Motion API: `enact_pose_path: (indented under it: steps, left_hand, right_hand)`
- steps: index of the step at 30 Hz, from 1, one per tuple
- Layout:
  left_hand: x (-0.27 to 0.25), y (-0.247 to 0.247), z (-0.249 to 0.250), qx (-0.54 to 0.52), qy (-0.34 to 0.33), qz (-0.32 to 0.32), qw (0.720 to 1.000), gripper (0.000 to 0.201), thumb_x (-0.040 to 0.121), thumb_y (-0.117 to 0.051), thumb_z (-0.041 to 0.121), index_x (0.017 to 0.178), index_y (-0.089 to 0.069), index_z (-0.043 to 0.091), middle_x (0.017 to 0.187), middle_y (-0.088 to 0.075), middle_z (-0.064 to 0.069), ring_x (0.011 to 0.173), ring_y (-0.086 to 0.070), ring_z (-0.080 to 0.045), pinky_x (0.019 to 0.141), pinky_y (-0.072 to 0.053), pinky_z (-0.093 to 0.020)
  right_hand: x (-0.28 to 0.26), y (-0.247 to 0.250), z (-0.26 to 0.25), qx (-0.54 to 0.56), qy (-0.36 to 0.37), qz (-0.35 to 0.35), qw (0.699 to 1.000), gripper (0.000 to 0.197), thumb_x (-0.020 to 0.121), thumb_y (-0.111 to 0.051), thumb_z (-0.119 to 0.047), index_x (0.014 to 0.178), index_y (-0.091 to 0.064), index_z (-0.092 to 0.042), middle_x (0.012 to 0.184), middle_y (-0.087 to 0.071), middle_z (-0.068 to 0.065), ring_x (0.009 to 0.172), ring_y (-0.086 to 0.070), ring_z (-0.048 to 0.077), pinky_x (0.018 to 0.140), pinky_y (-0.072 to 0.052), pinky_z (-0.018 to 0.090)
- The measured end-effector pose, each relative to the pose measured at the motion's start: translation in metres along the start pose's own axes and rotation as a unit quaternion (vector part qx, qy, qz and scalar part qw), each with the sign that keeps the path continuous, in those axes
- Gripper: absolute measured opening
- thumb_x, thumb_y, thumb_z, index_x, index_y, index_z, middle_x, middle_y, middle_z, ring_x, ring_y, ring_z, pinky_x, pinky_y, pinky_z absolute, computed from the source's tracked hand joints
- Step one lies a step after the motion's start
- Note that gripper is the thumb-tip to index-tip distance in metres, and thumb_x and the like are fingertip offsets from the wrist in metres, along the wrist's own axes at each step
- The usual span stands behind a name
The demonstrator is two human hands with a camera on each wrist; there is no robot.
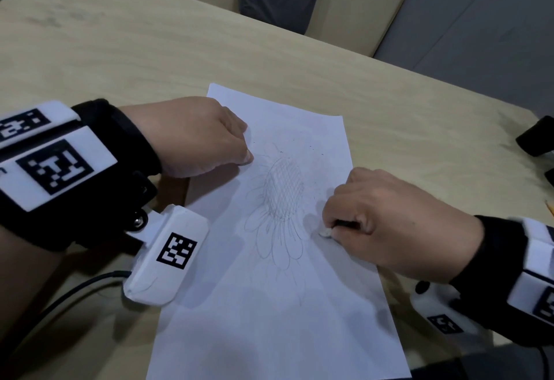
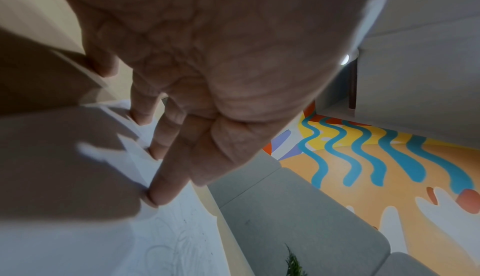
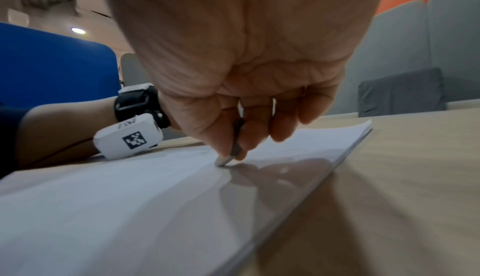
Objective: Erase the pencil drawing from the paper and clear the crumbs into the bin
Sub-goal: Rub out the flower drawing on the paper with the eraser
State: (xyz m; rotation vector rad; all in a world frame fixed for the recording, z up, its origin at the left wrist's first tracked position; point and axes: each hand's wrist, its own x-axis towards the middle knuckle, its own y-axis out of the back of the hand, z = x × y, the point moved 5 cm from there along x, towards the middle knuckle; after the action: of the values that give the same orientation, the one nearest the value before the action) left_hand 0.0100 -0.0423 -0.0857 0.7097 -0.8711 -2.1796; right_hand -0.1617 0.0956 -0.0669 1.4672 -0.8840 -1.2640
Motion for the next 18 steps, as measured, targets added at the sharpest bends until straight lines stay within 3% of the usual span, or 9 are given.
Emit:
enact_pose_path:
  steps: [3, 6, 8, 11, 13, 16, 18]
  left_hand:
    - [0.0000, 0.0012, -0.0005, 0.001, 0.008, 0.003, 1.000, 0.040, 0.088, -0.064, 0.035, 0.068, -0.062, 0.001, 0.117, -0.065, -0.003, 0.121, -0.057, -0.024, 0.105, -0.041, -0.050]
    - [-0.0008, 0.0002, 0.0006, -0.001, 0.009, -0.006, 1.000, 0.043, 0.078, -0.064, 0.046, 0.073, -0.068, 0.003, 0.117, -0.066, 0.003, 0.121, -0.056, -0.021, 0.106, -0.041, -0.046]
    - [-0.0019, 0.0001, -0.0002, -0.008, 0.012, -0.007, 1.000, 0.039, 0.081, -0.065, 0.044, 0.073, -0.071, 0.006, 0.120, -0.066, 0.010, 0.123, -0.056, -0.016, 0.108, -0.040, -0.042]
    - [-0.0012, 0.0006, 0.0008, -0.003, 0.007, -0.004, 1.000, 0.040, 0.081, -0.063, 0.046, 0.080, -0.074, 0.008, 0.122, -0.065, 0.006, 0.123, -0.056, -0.019, 0.108, -0.040, -0.043]
    - [-0.0025, 0.0008, 0.0022, 0.002, 0.010, -0.005, 1.000, 0.041, 0.081, -0.063, 0.047, 0.084, -0.076, 0.008, 0.121, -0.064, 0.016, 0.124, -0.055, -0.014, 0.110, -0.039, -0.039]
    - [-0.0037, 0.0009, 0.0032, -0.010, 0.008, -0.001, 1.000, 0.039, 0.085, -0.064, 0.042, 0.064, -0.065, 0.008, 0.120, -0.065, 0.018, 0.124, -0.055, -0.013, 0.109, -0.039, -0.041]
    - [-0.0032, 0.0015, 0.0035, -0.011, 0.006, 0.001, 1.000, 0.043, 0.083, -0.064, 0.043, 0.062, -0.061, 0.006, 0.120, -0.065, 0.016, 0.123, -0.055, -0.013, 0.108, -0.040, -0.042]
  right_hand:
    - [0.0001, -0.0006, -0.0005, 0.007, -0.002, 0.000, 1.000, 0.015, 0.080, -0.047, -0.023, 0.073, -0.060, -0.023, 0.065, -0.057, -0.009, 0.076, -0.049, 0.018, 0.069, -0.047, 0.039]
    - [0.0004, 0.0017, 0.0025, 0.004, -0.008, 0.011, 1.000, 0.014, 0.081, -0.047, -0.022, 0.073, -0.059, -0.023, 0.065, -0.057, -0.009, 0.076, -0.048, 0.019, 0.069, -0.047, 0.040]
    - [-0.0028, -0.0007, -0.0016, 0.016, 0.015, -0.001, 1.000, 0.012, 0.080, -0.051, -0.021, 0.072, -0.060, -0.023, 0.064, -0.055, -0.010, 0.075, -0.049, 0.018, 0.067, -0.047, 0.037]
    - [-0.0024, -0.0019, -0.0005, 0.012, 0.008, -0.003, 1.000, 0.013, 0.082, -0.049, -0.023, 0.074, -0.059, -0.023, 0.065, -0.056, -0.009, 0.077, -0.049, 0.018, 0.069, -0.046, 0.037]
    - [-0.0008, -0.0004, 0.0037, -0.001, -0.004, 0.012, 1.000, 0.015, 0.082, -0.046, -0.023, 0.073, -0.058, -0.022, 0.065, -0.056, -0.008, 0.076, -0.048, 0.018, 0.070, -0.046, 0.038]
    - [-0.0045, -0.0019, -0.0003, 0.008, 0.022, 0.006, 1.000, 0.014, 0.082, -0.050, -0.024, 0.072, -0.059, -0.024, 0.064, -0.054, -0.010, 0.075, -0.049, 0.017, 0.068, -0.047, 0.037]
    - [-0.0031, -0.0019, -0.0030, 0.017, 0.030, 0.010, 0.999, 0.013, 0.082, -0.051, -0.022, 0.072, -0.059, -0.024, 0.064, -0.054, -0.010, 0.074, -0.049, 0.018, 0.067, -0.047, 0.038]
